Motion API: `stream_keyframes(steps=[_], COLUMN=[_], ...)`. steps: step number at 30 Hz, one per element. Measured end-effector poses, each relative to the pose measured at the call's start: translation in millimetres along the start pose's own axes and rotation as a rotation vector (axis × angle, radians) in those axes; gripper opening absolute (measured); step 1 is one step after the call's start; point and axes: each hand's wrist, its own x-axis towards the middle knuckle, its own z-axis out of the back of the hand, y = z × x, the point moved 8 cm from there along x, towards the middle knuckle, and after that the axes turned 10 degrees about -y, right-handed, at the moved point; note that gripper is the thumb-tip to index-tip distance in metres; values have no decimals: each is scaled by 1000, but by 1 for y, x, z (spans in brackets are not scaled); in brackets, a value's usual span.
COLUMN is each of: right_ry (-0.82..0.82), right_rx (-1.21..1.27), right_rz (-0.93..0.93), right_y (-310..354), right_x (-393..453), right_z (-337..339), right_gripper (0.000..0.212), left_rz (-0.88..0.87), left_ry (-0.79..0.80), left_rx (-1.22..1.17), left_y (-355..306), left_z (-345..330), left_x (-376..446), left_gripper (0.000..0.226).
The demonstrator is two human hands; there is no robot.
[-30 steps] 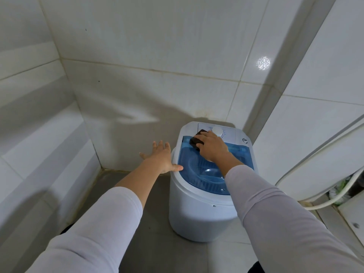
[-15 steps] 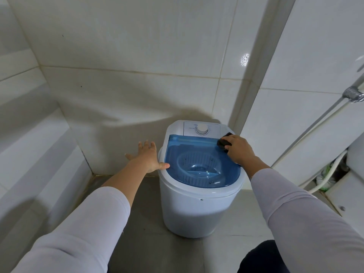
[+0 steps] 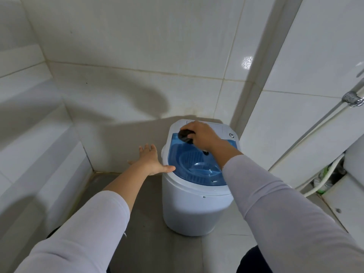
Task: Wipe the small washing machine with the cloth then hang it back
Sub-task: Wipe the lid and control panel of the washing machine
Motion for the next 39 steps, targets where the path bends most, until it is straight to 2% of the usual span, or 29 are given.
stream_keyframes(steps=[5, 7, 10, 17, 32, 39], right_ry=[238, 261, 223, 167, 38, -49], right_rx=[-187, -226, -234, -196, -122, -125], right_rz=[75, 55, 26, -21, -282, -347], right_y=[31, 31, 27, 8, -100, -129], right_x=[1, -1, -3, -9, -55, -85], right_z=[-55, -63, -64, -59, -8, 15], right_gripper=[47, 47, 51, 44, 38, 36], left_rz=[3, -4, -9, -6, -15, 5], left_ry=[1, 3, 15, 17, -35, -56], left_rx=[4, 3, -11, 63, 97, 99], left_y=[-2, -4, -4, -12, -18, -17], left_z=[-3, -3, -4, 5, 10, 11], left_x=[1, 1, 3, -9, -19, -24], left_gripper=[128, 128, 128, 123, 117, 115])
